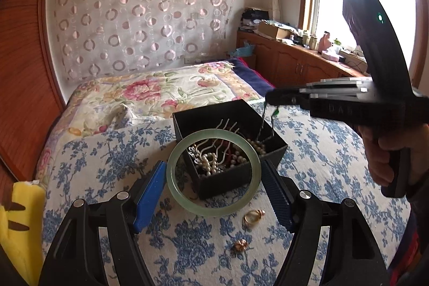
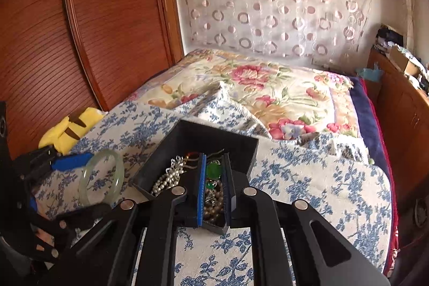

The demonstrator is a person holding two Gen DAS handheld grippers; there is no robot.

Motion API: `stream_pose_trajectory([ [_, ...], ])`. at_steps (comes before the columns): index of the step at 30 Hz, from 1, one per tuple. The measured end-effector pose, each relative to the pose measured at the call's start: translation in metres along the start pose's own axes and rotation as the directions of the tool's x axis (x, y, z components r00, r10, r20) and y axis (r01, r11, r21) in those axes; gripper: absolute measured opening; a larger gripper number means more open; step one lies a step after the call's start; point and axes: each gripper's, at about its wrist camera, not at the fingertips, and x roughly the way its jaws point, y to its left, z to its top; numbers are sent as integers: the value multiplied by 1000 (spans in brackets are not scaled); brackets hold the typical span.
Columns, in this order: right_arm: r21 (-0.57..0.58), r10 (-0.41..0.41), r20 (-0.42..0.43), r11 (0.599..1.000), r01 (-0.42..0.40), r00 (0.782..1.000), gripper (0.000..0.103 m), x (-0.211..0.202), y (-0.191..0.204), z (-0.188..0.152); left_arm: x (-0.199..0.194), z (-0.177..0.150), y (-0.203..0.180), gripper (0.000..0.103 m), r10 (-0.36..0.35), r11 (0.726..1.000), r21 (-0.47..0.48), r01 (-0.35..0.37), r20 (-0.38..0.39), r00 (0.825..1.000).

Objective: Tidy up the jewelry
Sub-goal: 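Carry the bangle and pendant into the black box and open both grippers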

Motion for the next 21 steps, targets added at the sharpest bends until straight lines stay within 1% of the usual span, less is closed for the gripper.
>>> stream_pose_trajectory([
  [3,11,3,-34,1000,-2,999,13,9,-3,-6,5,4,0,69,3,1000,4,-3,-1,1000],
  [6,22,4,-44,1000,-3,999,13,13,-9,-11,13,9,-2,69,6,1000,9,-6,-6,1000],
  [12,46,26,-34,999,-25,999,13,7,-20,-17,33,18,-11,69,12,999,33,-12,-18,1000],
  [18,75,84,-6,994,-83,996,13,-1,-28,-15,51,23,-19,69,15,999,43,-13,-33,999],
  [21,86,131,7,988,-131,991,13,-4,-28,-9,55,23,-19,69,19,999,42,-18,-37,999],
])
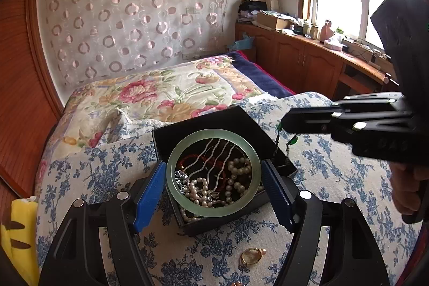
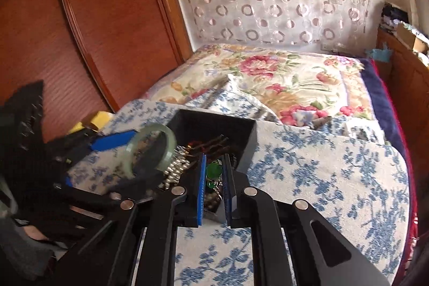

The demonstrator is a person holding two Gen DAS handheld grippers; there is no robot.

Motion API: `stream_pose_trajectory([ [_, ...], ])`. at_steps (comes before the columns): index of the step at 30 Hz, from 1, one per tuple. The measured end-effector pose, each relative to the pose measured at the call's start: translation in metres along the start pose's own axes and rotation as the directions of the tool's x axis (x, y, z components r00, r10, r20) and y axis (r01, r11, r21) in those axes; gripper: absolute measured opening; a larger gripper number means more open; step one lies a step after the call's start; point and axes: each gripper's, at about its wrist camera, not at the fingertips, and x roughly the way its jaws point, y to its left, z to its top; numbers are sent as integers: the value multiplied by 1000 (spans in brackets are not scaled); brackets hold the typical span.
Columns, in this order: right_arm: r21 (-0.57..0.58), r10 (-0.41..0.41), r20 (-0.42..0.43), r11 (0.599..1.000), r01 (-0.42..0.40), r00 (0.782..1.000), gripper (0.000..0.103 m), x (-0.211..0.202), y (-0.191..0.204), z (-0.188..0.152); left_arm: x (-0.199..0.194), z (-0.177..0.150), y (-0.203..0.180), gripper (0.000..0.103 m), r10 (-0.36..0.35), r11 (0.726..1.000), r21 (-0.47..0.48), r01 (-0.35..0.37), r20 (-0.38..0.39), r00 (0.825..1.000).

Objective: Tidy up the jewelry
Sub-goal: 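Carry the bangle and pendant into the black box and open both grippers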

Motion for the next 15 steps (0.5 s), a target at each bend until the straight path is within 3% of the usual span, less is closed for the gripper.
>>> stream_pose_trajectory([
  [5,-18,33,7,999,-33,999,14,-1,8,9,3,-3,7,69,7,1000,-14,-7,-4,1000],
  [6,-18,26,3,1000,-26,1000,32,0,8,10,3,-3,9,69,9,1000,-15,-9,-5,1000],
  [8,-9,-14,15,1000,14,1000,48,-1,6,12,3,-4,11,69,13,1000,-16,-13,-5,1000],
  [15,-1,-52,17,999,53,998,48,-6,-2,10,9,2,12,69,7,1000,-5,-7,-6,1000],
])
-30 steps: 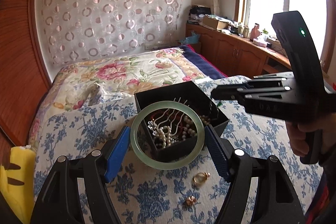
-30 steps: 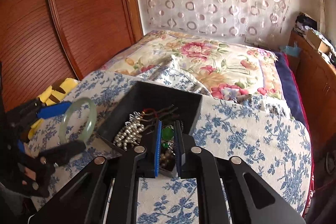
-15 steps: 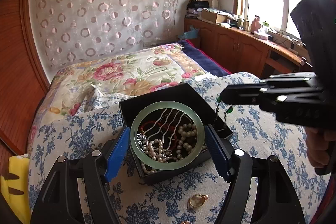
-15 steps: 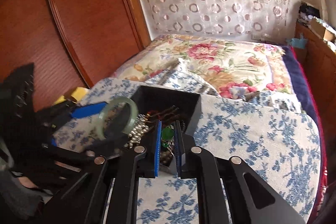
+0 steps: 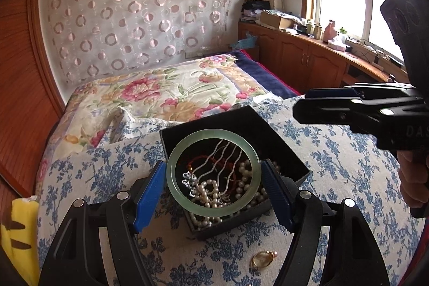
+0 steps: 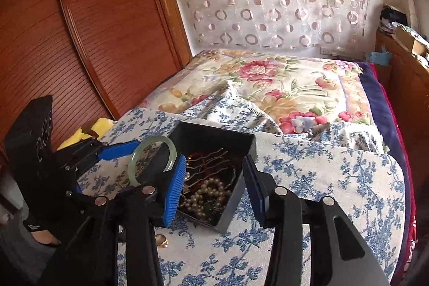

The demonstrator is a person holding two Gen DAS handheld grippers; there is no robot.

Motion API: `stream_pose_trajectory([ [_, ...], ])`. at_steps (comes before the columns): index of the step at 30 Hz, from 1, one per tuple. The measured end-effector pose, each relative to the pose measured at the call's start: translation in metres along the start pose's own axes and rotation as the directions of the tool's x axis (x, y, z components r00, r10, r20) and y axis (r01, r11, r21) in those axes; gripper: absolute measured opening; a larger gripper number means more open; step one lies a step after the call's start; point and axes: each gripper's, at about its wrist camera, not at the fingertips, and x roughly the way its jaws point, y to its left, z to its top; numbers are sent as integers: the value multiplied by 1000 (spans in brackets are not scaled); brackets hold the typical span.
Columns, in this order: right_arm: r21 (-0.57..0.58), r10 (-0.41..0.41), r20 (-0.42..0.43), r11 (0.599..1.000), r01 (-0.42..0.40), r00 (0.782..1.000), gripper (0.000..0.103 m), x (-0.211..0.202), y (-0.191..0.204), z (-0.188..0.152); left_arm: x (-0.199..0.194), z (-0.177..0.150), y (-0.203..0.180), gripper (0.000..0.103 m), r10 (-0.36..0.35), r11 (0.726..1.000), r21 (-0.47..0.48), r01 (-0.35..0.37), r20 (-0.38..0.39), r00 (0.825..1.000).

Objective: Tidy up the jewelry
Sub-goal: 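Carry the bangle and pendant into the black box and open both grippers, then grasp the gold flower earring with the left gripper while the right gripper grasps the gold ring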

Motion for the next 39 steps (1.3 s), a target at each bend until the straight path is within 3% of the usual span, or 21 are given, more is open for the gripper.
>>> stream_pose_trajectory([
  [6,16,-119,-13,993,119,993,48,-8,-17,-13,16,13,-8,69,2,1000,17,-2,-10,1000],
  [9,15,-133,-13,991,134,991,48,-12,-24,-20,20,16,-10,70,1,1000,18,0,-14,1000],
  [13,2,-146,-11,989,146,989,48,-15,-27,-28,13,14,-11,80,-10,1000,15,10,5,1000],
  [17,1,-139,-5,990,139,990,48,-19,-26,-37,3,9,-11,80,-6,1000,18,6,8,1000],
  [27,-30,-129,3,991,129,992,48,-19,-2,-68,-41,-37,-6,80,-35,999,31,35,-15,999],
  [38,-99,-122,-23,988,119,992,48,-7,28,-87,-50,-86,-7,79,-88,996,18,90,-106,991],
  [39,-104,-121,-27,988,118,992,48,-6,30,-89,-50,-90,-8,75,-90,995,21,93,-113,990],
])
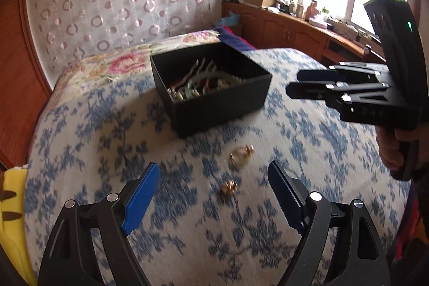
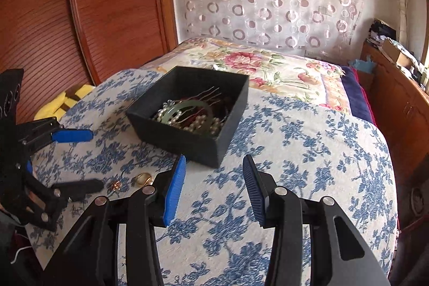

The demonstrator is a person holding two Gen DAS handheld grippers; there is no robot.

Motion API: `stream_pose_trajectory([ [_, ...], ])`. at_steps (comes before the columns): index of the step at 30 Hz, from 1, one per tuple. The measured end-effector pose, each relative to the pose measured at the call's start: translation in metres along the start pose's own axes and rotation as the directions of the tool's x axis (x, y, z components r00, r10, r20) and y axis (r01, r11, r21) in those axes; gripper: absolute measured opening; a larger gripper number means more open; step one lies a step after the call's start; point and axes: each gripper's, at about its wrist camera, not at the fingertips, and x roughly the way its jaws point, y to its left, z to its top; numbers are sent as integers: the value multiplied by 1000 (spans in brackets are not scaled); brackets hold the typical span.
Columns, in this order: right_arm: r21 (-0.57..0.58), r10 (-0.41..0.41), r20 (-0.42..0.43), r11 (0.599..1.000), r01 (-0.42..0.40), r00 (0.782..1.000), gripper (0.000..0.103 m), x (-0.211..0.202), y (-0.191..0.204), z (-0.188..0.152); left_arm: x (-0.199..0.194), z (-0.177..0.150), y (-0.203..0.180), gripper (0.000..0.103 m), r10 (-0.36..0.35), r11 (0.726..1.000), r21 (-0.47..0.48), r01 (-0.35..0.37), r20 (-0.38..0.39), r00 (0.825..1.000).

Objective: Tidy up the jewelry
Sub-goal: 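Grasp the gold flower earring with the left gripper while the right gripper grasps the gold ring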

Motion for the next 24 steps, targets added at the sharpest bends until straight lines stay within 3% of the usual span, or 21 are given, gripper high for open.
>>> stream_pose_trajectory([
  [4,-27,9,-17,1000,-10,1000,45,4,10,-6,5,-8,-4,50,-34,999,-1,34,-30,999],
  [8,-51,18,-40,999,-20,999,45,11,17,-9,11,-11,-11,40,-41,999,15,42,-47,998],
  [10,-65,20,-48,998,-23,999,45,14,22,-10,14,-9,-14,27,-33,999,30,35,-57,998],
  [24,-86,28,-87,996,-35,996,43,27,31,-16,24,-11,-16,23,-22,999,38,25,-70,997],
])
